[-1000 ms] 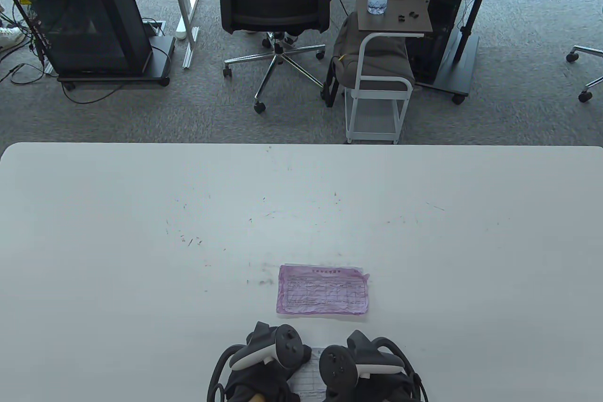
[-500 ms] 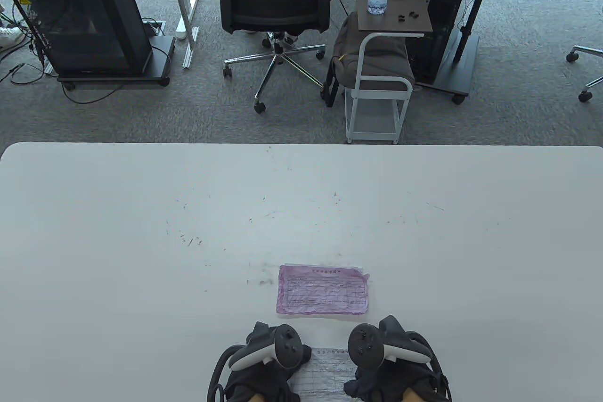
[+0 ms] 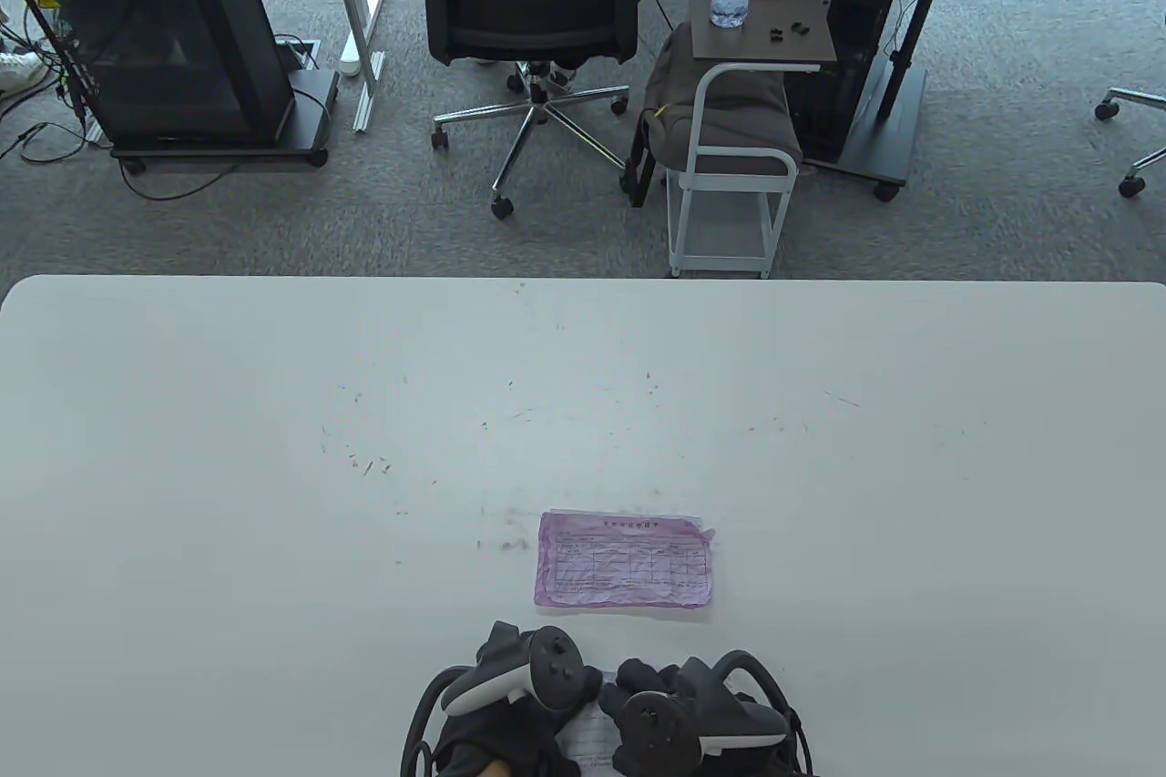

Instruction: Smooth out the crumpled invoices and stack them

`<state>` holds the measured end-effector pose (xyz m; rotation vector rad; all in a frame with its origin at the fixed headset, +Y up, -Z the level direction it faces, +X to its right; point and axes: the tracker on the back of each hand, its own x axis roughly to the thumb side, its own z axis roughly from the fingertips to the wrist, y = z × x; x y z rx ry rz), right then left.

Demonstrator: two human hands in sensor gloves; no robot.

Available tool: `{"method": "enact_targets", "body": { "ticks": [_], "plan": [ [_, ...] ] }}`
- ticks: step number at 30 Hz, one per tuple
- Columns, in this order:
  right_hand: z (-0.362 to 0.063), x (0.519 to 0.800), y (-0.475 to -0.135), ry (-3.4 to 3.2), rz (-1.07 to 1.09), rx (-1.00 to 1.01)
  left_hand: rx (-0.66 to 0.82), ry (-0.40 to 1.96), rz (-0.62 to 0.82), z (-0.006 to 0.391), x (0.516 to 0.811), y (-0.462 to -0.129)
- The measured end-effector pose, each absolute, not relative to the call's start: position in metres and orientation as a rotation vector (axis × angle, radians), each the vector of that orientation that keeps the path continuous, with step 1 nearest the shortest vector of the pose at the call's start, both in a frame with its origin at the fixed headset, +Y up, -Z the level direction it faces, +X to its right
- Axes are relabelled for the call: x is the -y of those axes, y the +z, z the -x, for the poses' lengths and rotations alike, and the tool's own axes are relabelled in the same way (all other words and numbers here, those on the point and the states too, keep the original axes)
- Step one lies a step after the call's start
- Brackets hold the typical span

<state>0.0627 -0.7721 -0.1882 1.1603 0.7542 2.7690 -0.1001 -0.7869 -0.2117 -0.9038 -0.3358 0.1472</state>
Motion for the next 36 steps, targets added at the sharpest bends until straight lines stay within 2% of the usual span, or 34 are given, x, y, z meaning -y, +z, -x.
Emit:
{"method": "enact_targets", "body": {
  "ticks": [1, 3, 11, 19, 24, 27, 30, 33, 35, 36],
  "plan": [
    [-0.063, 0.774, -0.188, 2.808, -1.106, -0.820, 0.335, 0.149, 0.903, 0.100, 0.787, -0.212],
    [-0.062, 0.773, -0.190, 2.836, -1.091, -0.810, 0.336, 0.148, 0.905, 0.100, 0.787, -0.212],
    [-0.075, 0.769, -0.199, 3.041, -0.732, -0.817, 0.335, 0.144, 0.905, 0.099, 0.787, -0.212],
    [-0.085, 0.767, -0.205, 3.213, -0.479, -0.898, 0.329, 0.143, 0.907, 0.099, 0.787, -0.212],
    [-0.095, 0.765, -0.207, 3.168, -0.436, -0.889, 0.328, 0.148, 0.907, 0.099, 0.787, -0.211],
    [-0.105, 0.758, -0.209, 3.134, -0.432, -0.754, 0.327, 0.153, 0.906, 0.100, 0.787, -0.211],
    [-0.106, 0.751, -0.208, 3.043, -0.645, -0.632, 0.326, 0.153, 0.907, 0.100, 0.787, -0.212],
    [-0.091, 0.747, -0.200, 2.858, -0.920, -0.548, 0.326, 0.156, 0.906, 0.101, 0.788, -0.212],
    [-0.075, 0.746, -0.193, 2.756, -1.121, -0.560, 0.327, 0.156, 0.907, 0.101, 0.788, -0.212],
    [-0.066, 0.748, -0.188, 2.685, -1.240, -0.632, 0.328, 0.155, 0.907, 0.101, 0.788, -0.212]
  ]
}}
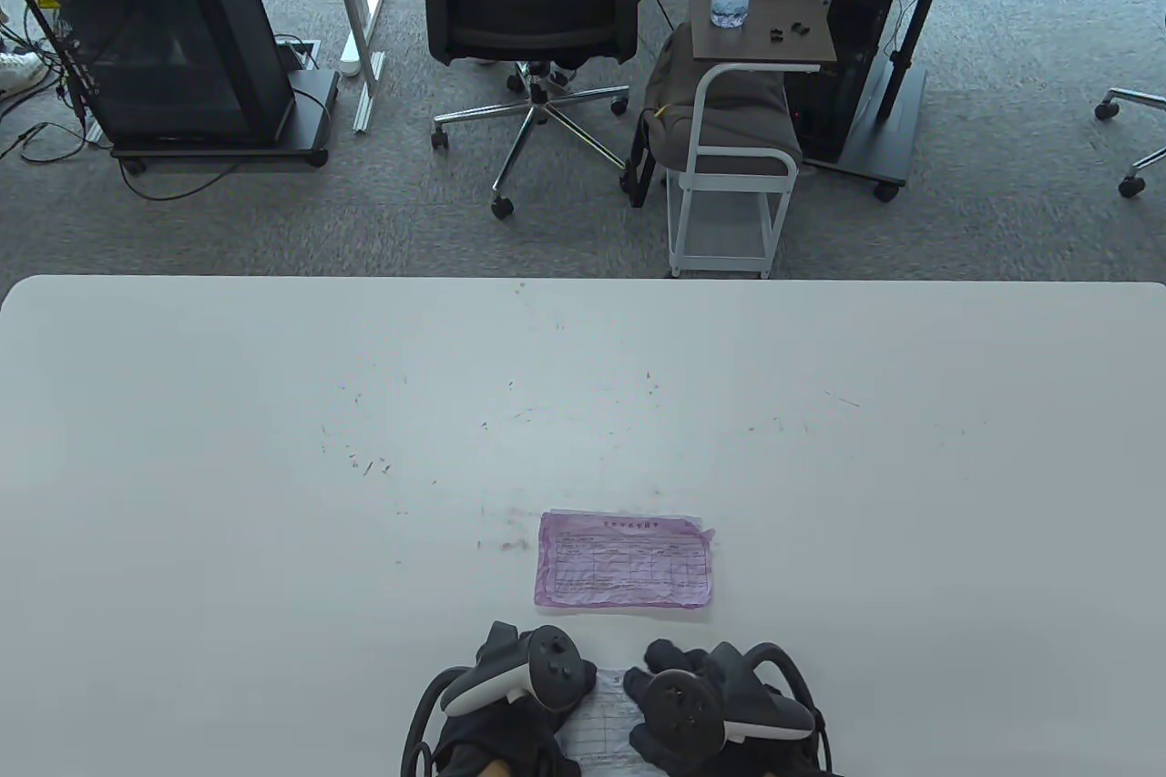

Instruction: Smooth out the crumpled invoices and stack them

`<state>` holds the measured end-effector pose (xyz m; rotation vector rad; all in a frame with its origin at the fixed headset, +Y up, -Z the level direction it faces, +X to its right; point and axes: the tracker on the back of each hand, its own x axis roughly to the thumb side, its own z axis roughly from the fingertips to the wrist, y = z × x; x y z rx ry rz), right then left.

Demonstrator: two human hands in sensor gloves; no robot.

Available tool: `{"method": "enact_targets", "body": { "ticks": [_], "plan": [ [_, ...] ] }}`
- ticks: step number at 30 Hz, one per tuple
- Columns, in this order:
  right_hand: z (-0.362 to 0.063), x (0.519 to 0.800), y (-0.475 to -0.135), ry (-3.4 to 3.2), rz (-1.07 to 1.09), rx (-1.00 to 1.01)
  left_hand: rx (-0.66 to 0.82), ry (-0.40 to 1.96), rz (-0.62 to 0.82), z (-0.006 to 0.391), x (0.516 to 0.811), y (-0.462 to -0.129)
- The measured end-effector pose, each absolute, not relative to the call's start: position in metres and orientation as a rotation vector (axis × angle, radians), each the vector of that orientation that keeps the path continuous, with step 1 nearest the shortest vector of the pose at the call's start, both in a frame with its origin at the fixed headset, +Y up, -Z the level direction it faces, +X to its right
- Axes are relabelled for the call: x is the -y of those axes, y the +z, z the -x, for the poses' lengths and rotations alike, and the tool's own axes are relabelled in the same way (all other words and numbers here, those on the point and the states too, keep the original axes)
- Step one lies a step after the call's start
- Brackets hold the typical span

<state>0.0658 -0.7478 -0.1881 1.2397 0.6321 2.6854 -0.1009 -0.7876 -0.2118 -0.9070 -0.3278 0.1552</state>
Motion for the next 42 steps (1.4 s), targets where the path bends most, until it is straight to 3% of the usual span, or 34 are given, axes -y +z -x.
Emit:
{"method": "enact_targets", "body": {
  "ticks": [5, 7, 22, 29, 33, 38, 42],
  "plan": [
    [-0.041, 0.766, -0.174, 2.597, -1.433, -0.931, 0.331, 0.157, 0.908, 0.101, 0.788, -0.212],
    [-0.042, 0.765, -0.175, 2.627, -1.442, -0.924, 0.330, 0.156, 0.910, 0.101, 0.788, -0.212],
    [-0.082, 0.766, -0.202, 2.676, -0.857, -1.188, 0.321, 0.153, 0.909, 0.100, 0.788, -0.212],
    [-0.099, 0.769, -0.210, 2.692, -0.708, -1.214, 0.322, 0.156, 0.908, 0.101, 0.788, -0.212],
    [-0.105, 0.762, -0.209, 2.695, -0.752, -1.095, 0.325, 0.160, 0.905, 0.101, 0.789, -0.212],
    [-0.105, 0.740, -0.207, 2.762, -0.851, -0.527, 0.326, 0.163, 0.905, 0.101, 0.789, -0.212],
    [-0.085, 0.745, -0.200, 2.755, -1.016, -0.522, 0.328, 0.163, 0.907, 0.101, 0.789, -0.212]
  ]
}}
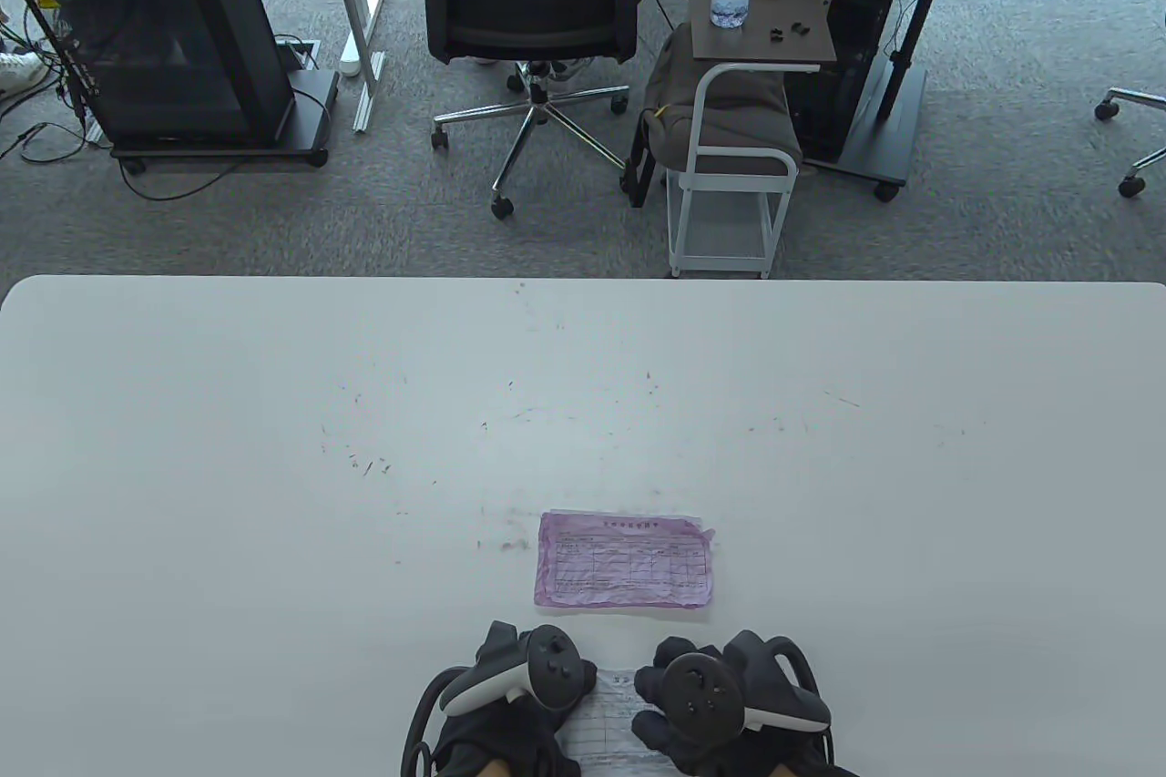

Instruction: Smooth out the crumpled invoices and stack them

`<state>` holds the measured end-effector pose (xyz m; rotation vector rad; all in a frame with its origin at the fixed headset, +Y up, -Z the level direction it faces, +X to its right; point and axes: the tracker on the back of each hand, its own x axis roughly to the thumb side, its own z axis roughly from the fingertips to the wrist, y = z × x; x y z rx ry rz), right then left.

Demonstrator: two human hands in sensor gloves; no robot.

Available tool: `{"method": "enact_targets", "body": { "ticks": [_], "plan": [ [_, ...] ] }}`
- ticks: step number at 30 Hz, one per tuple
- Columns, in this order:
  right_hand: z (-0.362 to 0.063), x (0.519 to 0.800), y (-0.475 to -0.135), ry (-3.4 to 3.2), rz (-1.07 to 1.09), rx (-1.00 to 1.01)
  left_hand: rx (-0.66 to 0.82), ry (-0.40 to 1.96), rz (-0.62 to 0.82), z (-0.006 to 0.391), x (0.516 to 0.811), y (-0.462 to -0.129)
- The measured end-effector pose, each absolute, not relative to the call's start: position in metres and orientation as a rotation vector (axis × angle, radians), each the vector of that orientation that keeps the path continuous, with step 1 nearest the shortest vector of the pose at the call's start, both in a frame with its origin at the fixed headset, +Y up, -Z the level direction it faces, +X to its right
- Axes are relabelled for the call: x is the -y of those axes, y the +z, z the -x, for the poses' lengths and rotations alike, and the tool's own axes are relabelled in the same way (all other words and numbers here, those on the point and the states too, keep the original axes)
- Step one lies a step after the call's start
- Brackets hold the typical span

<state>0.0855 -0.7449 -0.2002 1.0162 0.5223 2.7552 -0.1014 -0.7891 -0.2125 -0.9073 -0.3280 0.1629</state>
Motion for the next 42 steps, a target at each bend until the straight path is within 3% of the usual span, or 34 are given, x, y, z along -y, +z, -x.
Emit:
{"method": "enact_targets", "body": {
  "ticks": [5, 7, 11, 18, 32, 36, 39, 42],
  "plan": [
    [-0.067, 0.763, -0.194, 2.755, -1.178, -0.760, 0.329, 0.165, 0.907, 0.102, 0.789, -0.212],
    [-0.068, 0.767, -0.194, 2.724, -1.097, -0.898, 0.329, 0.165, 0.907, 0.101, 0.789, -0.212],
    [-0.074, 0.766, -0.198, 2.712, -1.028, -0.909, 0.330, 0.165, 0.907, 0.101, 0.789, -0.212],
    [-0.078, 0.766, -0.201, 2.763, -0.934, -0.904, 0.329, 0.164, 0.907, 0.101, 0.789, -0.213],
    [-0.114, 0.764, -0.218, 2.801, -0.524, -0.890, 0.327, 0.163, 0.907, 0.100, 0.789, -0.213],
    [-0.123, 0.763, -0.220, 2.830, -0.488, -0.822, 0.327, 0.163, 0.906, 0.101, 0.789, -0.213],
    [-0.134, 0.759, -0.223, 2.883, -0.458, -0.597, 0.326, 0.167, 0.905, 0.100, 0.789, -0.213],
    [-0.137, 0.762, -0.224, 2.815, -0.434, -0.601, 0.328, 0.168, 0.906, 0.101, 0.789, -0.213]
  ]
}}
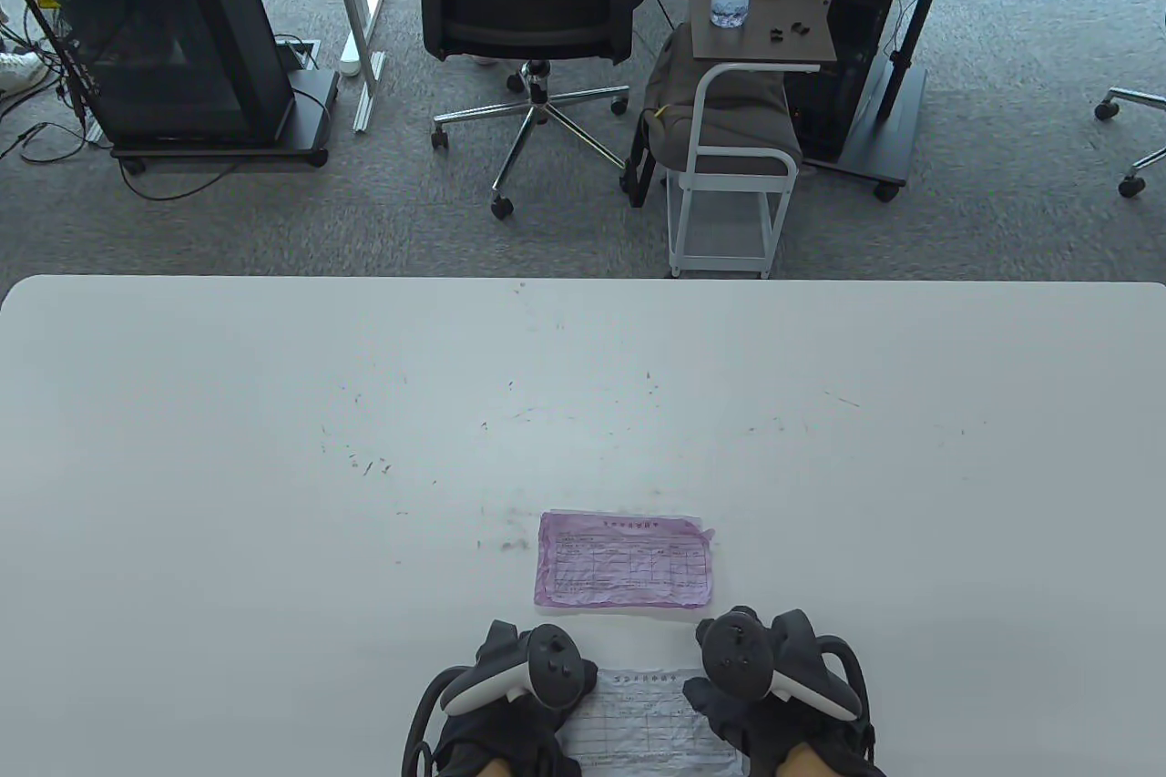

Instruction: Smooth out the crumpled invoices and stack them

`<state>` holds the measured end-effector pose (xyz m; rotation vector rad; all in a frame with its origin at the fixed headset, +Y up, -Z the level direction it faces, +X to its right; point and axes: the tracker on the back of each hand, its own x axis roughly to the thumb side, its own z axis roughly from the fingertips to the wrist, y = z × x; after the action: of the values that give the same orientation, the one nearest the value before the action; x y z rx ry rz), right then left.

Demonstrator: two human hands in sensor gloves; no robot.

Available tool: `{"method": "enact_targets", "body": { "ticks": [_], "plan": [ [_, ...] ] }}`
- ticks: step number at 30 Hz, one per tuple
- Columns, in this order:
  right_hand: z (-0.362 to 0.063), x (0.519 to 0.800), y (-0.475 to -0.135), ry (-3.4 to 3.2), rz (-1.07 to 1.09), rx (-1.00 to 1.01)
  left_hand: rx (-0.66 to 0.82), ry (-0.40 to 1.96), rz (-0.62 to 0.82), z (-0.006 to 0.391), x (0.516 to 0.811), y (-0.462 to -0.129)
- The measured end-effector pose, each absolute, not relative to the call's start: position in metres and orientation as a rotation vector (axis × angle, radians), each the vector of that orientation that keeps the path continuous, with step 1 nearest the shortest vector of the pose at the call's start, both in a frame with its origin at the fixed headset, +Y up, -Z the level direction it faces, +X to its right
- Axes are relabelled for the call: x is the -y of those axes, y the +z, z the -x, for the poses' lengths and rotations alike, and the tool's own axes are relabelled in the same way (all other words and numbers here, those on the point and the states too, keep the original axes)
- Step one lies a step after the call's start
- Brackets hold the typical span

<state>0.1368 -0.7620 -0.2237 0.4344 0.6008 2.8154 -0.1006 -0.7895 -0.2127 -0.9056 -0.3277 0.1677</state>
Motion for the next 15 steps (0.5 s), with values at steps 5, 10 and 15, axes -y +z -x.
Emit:
{"method": "enact_targets", "body": {
  "ticks": [5, 10, 15],
  "plan": [
    [-0.128, 0.770, -0.223, 2.943, -0.493, -0.604, 0.329, 0.168, 0.905, 0.101, 0.790, -0.213],
    [-0.123, 0.773, -0.223, 2.961, -0.458, -0.667, 0.331, 0.169, 0.904, 0.101, 0.790, -0.213],
    [-0.126, 0.774, -0.223, 2.906, -0.435, -0.625, 0.331, 0.171, 0.902, 0.101, 0.790, -0.213]
  ]
}}
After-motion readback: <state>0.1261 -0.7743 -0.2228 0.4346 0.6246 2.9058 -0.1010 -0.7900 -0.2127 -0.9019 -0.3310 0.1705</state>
